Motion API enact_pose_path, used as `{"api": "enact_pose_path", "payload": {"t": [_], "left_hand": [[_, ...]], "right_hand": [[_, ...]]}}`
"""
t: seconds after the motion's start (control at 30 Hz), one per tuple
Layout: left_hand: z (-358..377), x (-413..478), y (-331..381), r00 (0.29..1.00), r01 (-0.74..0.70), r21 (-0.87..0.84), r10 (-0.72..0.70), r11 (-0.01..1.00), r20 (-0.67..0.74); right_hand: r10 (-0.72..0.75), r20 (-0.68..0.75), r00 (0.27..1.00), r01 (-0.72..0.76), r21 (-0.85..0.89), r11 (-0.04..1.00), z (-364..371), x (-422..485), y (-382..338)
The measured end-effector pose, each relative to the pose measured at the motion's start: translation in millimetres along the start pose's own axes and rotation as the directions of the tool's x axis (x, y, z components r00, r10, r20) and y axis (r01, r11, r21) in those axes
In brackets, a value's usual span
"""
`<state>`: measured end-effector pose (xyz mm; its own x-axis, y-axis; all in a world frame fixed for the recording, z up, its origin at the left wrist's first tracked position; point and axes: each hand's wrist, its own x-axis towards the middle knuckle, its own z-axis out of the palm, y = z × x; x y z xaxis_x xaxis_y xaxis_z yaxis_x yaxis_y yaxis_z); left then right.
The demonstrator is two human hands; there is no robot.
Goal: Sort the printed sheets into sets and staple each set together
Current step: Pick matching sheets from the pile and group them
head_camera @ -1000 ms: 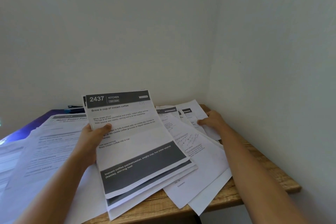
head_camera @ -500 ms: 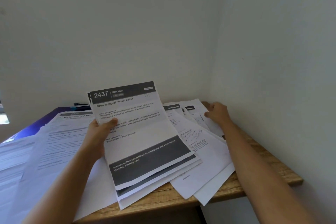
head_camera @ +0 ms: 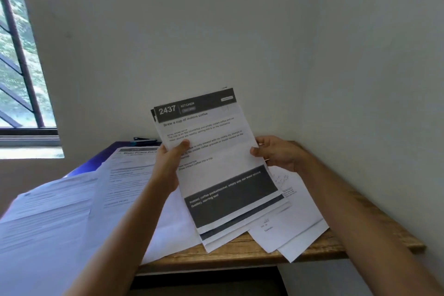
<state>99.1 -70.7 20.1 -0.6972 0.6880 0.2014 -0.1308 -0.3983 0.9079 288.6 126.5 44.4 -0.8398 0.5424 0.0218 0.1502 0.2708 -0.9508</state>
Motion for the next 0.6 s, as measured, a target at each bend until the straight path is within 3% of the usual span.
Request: {"api": "enact_pose_path", "payload": {"t": [0.17, 0.3, 0.4, 0.6], "left_hand": [[36, 1, 57, 0.983, -0.175, 0.016, 0.174, 0.984, 0.059], [64, -2, 89, 0.952, -0.296, 0.050, 0.291, 0.954, 0.093], [66, -9, 82, 0.956, -0.278, 0.056, 0.271, 0.959, 0.109], [41, -24, 20, 0.990, -0.122, 0.090, 0.115, 0.988, 0.086]], "right_hand": [[-0.241, -0.332, 0.912, 0.276, 0.061, 0.959, -3, -16, -31], [-0.361, -0.448, 0.818, 0.427, 0.054, 0.903, 0, -28, -46], [-0.351, -0.454, 0.819, 0.427, 0.072, 0.901, 6, -38, -37], [-0.209, -0.363, 0.908, 0.259, 0.093, 0.961, 14, -53, 11]]}}
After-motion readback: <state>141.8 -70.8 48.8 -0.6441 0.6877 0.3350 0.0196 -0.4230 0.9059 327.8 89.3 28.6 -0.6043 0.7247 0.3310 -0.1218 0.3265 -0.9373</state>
